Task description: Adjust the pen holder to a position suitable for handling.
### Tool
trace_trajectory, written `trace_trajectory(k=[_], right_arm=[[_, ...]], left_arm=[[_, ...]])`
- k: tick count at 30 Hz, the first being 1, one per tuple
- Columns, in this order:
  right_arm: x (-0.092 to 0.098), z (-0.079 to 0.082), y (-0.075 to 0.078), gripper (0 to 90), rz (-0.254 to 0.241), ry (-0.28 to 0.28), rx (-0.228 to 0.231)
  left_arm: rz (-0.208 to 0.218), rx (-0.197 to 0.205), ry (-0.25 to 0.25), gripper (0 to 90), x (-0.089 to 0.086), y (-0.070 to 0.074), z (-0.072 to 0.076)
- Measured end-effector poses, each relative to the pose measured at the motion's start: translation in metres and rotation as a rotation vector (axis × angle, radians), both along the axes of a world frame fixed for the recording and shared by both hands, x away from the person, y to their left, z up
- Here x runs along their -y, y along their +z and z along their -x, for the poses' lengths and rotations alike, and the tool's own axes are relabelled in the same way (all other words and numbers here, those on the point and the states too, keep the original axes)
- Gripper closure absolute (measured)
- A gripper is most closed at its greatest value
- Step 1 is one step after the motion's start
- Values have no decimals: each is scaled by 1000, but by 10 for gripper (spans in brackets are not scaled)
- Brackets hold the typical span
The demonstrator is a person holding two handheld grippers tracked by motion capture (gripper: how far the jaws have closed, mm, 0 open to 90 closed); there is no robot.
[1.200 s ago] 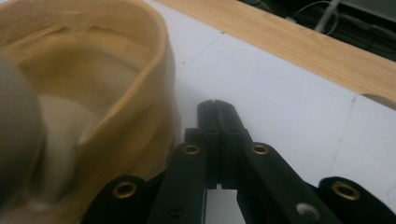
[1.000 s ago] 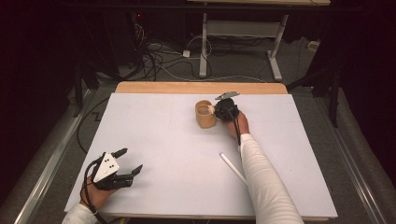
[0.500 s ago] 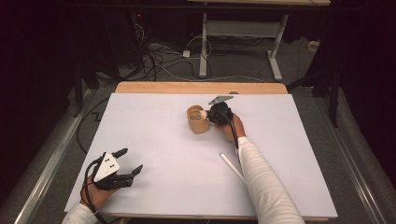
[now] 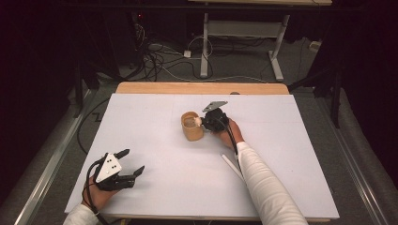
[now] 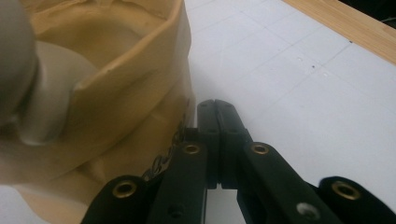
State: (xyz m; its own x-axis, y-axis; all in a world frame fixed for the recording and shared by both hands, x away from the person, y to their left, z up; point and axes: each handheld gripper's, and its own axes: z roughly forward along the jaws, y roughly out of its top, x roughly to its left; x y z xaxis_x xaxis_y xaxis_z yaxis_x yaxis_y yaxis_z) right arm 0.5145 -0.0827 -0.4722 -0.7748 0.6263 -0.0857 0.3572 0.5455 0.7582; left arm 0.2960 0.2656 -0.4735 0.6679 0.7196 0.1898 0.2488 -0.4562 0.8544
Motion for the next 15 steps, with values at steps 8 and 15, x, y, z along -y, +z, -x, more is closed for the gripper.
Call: trace_trajectory(k=[8, 15], right_arm=[[-10, 7, -1, 900, 18, 36, 6], [-11, 10, 0, 900, 26, 52, 9]], left_arm=[[1, 2, -1, 197, 0, 0, 0], [-4, 0, -3, 197, 0, 0, 0]])
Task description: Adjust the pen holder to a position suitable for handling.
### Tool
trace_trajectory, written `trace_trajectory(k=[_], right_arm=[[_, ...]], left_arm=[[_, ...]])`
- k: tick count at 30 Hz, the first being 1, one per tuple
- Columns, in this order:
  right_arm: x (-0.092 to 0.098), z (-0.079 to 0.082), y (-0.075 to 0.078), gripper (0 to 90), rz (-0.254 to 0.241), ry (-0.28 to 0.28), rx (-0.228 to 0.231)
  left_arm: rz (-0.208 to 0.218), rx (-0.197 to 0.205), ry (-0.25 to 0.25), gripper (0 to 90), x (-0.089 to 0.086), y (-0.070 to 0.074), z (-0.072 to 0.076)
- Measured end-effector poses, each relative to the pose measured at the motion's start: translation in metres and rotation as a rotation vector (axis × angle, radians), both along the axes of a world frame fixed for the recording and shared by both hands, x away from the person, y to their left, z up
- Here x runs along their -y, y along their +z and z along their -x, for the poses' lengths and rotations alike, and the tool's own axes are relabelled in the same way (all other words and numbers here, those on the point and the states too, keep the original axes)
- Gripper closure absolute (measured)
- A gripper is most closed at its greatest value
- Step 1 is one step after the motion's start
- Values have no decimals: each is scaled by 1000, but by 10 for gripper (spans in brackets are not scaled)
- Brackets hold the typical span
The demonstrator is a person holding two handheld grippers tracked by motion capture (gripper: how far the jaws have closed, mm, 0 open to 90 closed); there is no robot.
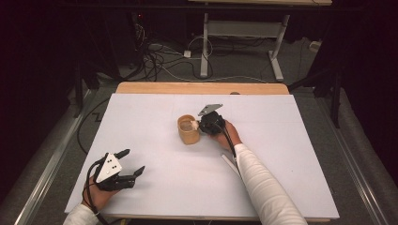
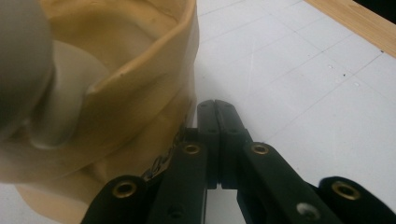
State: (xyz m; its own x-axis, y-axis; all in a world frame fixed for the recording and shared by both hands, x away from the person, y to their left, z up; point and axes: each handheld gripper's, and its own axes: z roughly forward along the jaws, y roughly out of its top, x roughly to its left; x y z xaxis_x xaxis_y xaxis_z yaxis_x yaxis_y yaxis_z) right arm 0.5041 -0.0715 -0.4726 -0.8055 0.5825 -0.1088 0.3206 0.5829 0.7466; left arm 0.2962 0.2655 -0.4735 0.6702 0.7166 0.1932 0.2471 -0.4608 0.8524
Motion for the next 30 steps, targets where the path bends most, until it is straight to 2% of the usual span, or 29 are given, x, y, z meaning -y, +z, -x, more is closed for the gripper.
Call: trace_trajectory(k=[4, 7, 13, 18, 21, 30], right_arm=[[2, -1, 2, 900, 12, 4, 7], [6, 1, 10, 900, 8, -20, 39], [20, 4, 24, 900, -20, -53, 56], [28, 9, 36, 900, -39, -60, 73], [35, 17, 46, 871, -45, -75, 83], [56, 35, 62, 763, -51, -105, 116]], left_arm=[[-7, 14, -6, 197, 1, 0, -1], [-7, 13, -4, 197, 1, 0, -1], [-13, 14, -6, 197, 3, 0, 0], [-17, 15, -8, 197, 3, 0, -1], [-21, 14, -11, 197, 4, 0, -1], [-33, 13, -19, 197, 6, -1, -1]])
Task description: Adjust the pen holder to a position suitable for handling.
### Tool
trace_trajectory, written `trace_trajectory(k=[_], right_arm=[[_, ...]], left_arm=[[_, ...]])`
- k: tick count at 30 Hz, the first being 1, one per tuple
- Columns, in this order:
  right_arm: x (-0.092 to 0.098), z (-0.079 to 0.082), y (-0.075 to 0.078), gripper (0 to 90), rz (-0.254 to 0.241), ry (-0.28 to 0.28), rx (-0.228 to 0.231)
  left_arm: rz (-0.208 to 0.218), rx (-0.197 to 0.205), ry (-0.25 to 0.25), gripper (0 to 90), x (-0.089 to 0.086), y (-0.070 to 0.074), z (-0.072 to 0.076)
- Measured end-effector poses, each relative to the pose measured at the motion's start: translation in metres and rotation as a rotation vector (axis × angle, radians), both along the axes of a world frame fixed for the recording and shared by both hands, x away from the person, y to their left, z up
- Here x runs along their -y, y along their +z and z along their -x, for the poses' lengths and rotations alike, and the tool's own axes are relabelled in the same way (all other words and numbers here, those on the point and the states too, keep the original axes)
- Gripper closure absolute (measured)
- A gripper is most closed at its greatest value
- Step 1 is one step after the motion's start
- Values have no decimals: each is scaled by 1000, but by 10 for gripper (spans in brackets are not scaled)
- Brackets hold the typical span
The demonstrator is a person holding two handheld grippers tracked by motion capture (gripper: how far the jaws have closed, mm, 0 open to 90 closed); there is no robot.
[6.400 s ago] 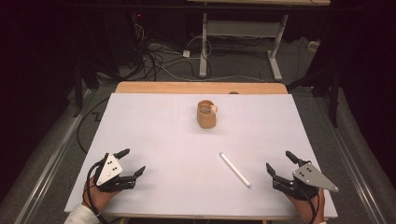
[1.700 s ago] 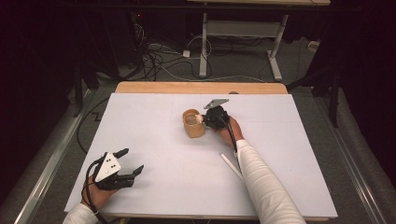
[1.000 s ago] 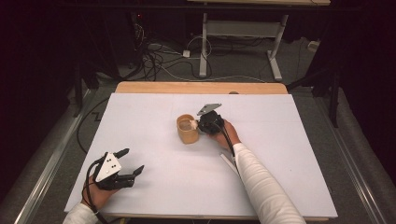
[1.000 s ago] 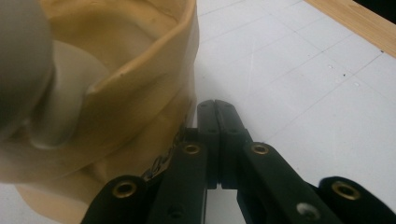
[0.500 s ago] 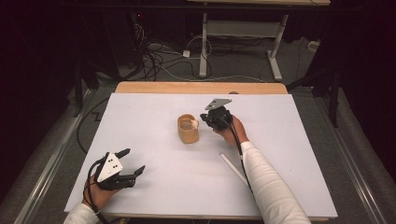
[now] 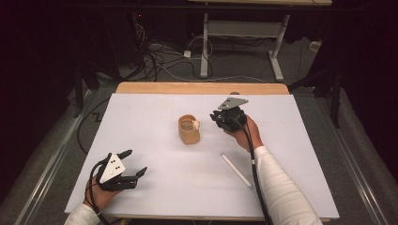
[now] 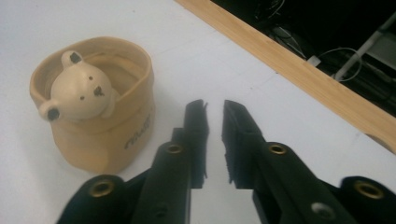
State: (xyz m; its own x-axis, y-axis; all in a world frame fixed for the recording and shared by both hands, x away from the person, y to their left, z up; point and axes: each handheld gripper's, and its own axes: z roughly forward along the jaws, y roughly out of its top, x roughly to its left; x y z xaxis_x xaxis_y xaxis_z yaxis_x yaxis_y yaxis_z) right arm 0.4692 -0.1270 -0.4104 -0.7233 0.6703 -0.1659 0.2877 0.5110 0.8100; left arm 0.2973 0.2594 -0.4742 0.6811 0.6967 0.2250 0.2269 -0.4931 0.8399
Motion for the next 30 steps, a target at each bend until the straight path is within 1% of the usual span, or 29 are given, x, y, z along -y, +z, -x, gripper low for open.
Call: trace_trajectory(k=[1, 2, 3, 4, 5, 6, 7, 8, 9, 10, 11, 12, 13, 14, 15, 17, 18, 19, 20, 21, 22, 23, 24, 25, 27, 30], right_arm=[[0, 0, 0, 763, 0, 0, 0], [3, 2, 2, 745, -12, -3, -3], [9, 9, 6, 697, -23, -13, 8], [9, 9, 6, 697, -23, -13, 8], [15, 14, 9, 669, -45, -18, 5], [18, 17, 11, 642, -42, -23, 21], [18, 17, 11, 642, -42, -23, 21], [20, 21, 12, 623, -38, -30, 36], [22, 24, 13, 613, -37, -30, 40], [26, 31, 16, 572, -39, -36, 39], [26, 31, 16, 572, -39, -36, 39], [28, 34, 17, 545, -40, -44, 38], [33, 41, 19, 518, -58, -50, 46], [33, 41, 19, 518, -58, -50, 46], [35, 44, 19, 480, -55, -54, 48], [40, 50, 19, 452, -49, -68, 45], [42, 53, 19, 424, -52, -69, 44], [45, 56, 19, 399, -60, -66, 33], [48, 59, 19, 380, -66, -70, 27], [54, 68, 18, 336, -67, -89, 43], [57, 73, 18, 301, -77, -88, 47], [57, 73, 18, 301, -77, -88, 47], [60, 78, 17, 285, -83, -90, 46], [63, 84, 17, 284, -83, -97, 58], [70, 97, 19, 253, -90, -102, 84], [77, 114, 21, 244, -93, -111, 122]], left_arm=[[0, -1, -1, 197, 0, 0, 0], [-1, -1, -3, 197, 0, 0, 0], [-3, 0, -3, 197, 1, 0, 0], [-2, -1, -3, 197, 1, 0, 0], [-1, -1, -4, 197, 1, 0, 0], [-4, -1, -5, 197, 1, 0, 0], [0, -15, -3, 197, 2, -1, 0], [0, -16, -4, 197, 2, -1, 0], [-7, -3, -8, 197, 2, 0, -1], [-7, -2, -9, 197, 2, 0, -1], [-5, -3, -10, 197, 3, 0, -1], [-6, -3, -10, 197, 3, 0, -1], [-8, -1, -9, 197, 3, 0, -1], [-8, -2, -10, 197, 3, 0, -1], [-7, -3, -11, 197, 3, 0, -1], [-9, -1, -11, 196, 3, 0, 0], [-8, -2, -12, 197, 3, 0, 0], [-4, -15, -10, 197, 3, -1, 0], [-6, -16, -9, 196, 4, -1, 0], [-6, -16, -9, 196, 4, -1, 0], [-6, -16, -10, 196, 4, -1, 1], [-7, -17, -12, 196, 4, -1, 1], [-6, -17, -13, 195, 3, -1, 0], [-5, -19, -11, 195, 3, -1, 0], [-2, -20, -13, 193, 2, -1, -1], [-4, -20, -18, 194, 2, -2, 0]])
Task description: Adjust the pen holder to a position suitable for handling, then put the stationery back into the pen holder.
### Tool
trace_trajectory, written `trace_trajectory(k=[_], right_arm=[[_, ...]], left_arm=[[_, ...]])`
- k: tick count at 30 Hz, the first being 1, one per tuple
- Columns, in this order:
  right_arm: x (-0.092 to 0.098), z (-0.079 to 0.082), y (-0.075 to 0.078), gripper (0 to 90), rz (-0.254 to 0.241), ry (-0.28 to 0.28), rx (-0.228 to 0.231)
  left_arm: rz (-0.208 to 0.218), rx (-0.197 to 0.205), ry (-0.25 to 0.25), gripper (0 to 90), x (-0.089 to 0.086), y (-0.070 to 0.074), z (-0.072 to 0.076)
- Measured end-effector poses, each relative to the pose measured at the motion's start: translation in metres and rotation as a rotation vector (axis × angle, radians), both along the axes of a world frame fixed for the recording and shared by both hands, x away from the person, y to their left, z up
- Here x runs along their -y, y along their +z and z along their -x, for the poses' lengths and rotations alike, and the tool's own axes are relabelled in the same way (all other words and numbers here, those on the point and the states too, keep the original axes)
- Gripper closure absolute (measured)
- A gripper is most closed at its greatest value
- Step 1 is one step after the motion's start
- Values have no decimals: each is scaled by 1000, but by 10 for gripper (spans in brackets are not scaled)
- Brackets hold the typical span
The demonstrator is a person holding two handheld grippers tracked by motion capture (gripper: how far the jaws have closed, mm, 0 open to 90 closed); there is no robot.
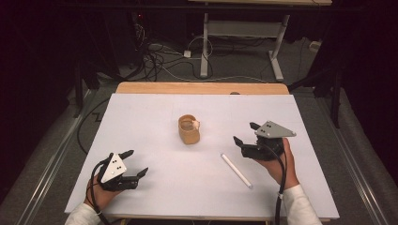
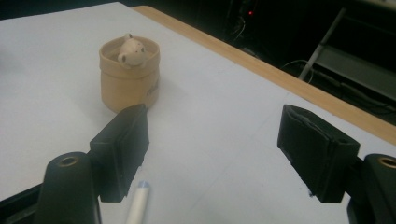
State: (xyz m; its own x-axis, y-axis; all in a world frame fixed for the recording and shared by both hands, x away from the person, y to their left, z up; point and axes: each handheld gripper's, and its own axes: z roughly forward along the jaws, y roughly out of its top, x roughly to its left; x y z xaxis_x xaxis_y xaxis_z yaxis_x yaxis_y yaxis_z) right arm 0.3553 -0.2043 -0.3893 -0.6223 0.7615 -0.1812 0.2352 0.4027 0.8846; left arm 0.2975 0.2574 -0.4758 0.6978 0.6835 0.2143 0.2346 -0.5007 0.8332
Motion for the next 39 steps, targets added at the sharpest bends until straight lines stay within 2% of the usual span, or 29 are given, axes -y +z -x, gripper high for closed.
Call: trace_trajectory(k=[7, 8, 12, 15, 20, 24, 25, 32, 34, 37, 39], right_arm=[[23, 29, 1, 238, -35, -6, 61], [30, 38, -2, 239, -48, -10, 80], [41, 48, -11, 238, -49, -19, 97], [53, 59, -24, 231, -47, -36, 77], [58, 66, -41, 213, -34, -13, 37], [57, 70, -47, 207, -12, -13, 24], [57, 71, -49, 207, -19, -14, 12], [53, 74, -56, 210, 11, 5, 4], [53, 75, -58, 211, 12, 9, -15], [50, 73, -61, 212, 57, 14, -51], [50, 72, -61, 225, 67, 23, -77]], left_arm=[[-1, 10, -3, 194, 1, 2, 3], [-4, 12, -5, 193, 1, 2, 3], [-8, 13, -9, 193, 2, 2, 4], [-8, 13, -9, 193, 1, 2, 5], [-17, 14, -10, 193, 2, 2, 5], [-19, 16, -10, 193, 1, 2, 6], [-21, 15, -10, 193, 1, 2, 6], [-34, 10, -14, 193, 2, 1, 7], [-34, 7, -13, 193, 2, 0, 7], [-35, 10, -12, 194, 1, 1, 7], [-37, 11, -9, 193, 1, 1, 8]])
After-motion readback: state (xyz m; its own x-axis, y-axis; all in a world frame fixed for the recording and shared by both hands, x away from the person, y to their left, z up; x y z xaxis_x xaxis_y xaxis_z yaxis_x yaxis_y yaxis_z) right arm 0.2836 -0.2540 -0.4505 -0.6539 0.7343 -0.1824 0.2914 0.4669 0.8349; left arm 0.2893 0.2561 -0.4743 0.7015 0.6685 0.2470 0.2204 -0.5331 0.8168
